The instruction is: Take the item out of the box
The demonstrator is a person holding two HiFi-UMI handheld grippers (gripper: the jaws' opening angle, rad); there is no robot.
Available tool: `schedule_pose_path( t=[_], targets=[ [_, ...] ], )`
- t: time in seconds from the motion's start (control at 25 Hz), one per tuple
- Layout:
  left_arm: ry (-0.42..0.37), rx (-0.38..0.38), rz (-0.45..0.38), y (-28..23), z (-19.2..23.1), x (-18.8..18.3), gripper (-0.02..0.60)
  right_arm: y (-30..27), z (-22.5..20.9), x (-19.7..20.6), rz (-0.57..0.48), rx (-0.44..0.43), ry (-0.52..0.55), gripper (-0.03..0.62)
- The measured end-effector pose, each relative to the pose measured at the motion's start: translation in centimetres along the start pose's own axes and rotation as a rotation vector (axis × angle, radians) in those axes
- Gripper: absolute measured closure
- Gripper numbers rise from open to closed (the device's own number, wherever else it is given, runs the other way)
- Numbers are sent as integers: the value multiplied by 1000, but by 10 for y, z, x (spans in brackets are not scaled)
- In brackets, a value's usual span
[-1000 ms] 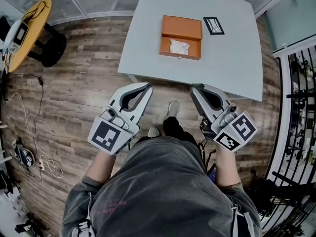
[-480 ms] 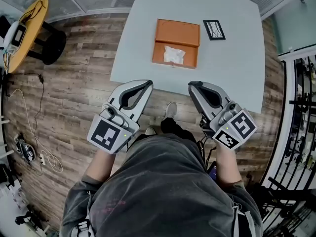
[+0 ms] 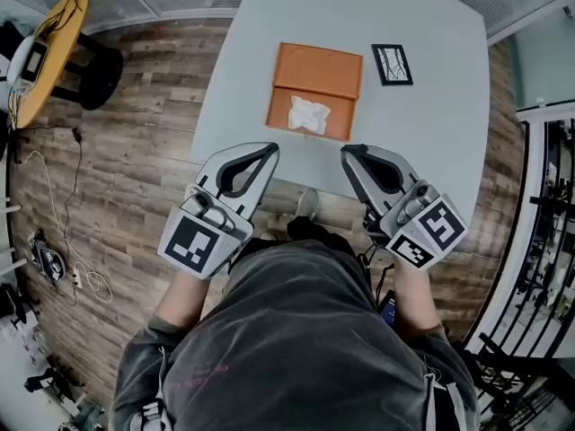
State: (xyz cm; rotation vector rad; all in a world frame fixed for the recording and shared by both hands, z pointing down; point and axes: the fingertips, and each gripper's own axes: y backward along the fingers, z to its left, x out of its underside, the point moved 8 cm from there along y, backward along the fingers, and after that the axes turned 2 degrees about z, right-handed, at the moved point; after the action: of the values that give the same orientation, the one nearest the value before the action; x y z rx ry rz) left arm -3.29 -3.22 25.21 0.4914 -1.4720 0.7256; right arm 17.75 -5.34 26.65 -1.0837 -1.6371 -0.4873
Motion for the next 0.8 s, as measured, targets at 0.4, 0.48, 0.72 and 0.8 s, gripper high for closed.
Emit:
schedule_pose_path(
  t=[0.4,0.48,0.72,0.8],
  targets=[
    [10,-26,34,-38,6,6,574,3,-53,-2,2,0,-31,589],
    [12,-27,47,-45,7,9,574,3,-61,-1,4,-1,-39,589],
    [30,-25,69,-54,20,17,574,-7,-76,6,23,16,-65,589],
    [36,-19,76,-54,25,21,574,-11,-78,9,30,28,-71,589]
  ],
)
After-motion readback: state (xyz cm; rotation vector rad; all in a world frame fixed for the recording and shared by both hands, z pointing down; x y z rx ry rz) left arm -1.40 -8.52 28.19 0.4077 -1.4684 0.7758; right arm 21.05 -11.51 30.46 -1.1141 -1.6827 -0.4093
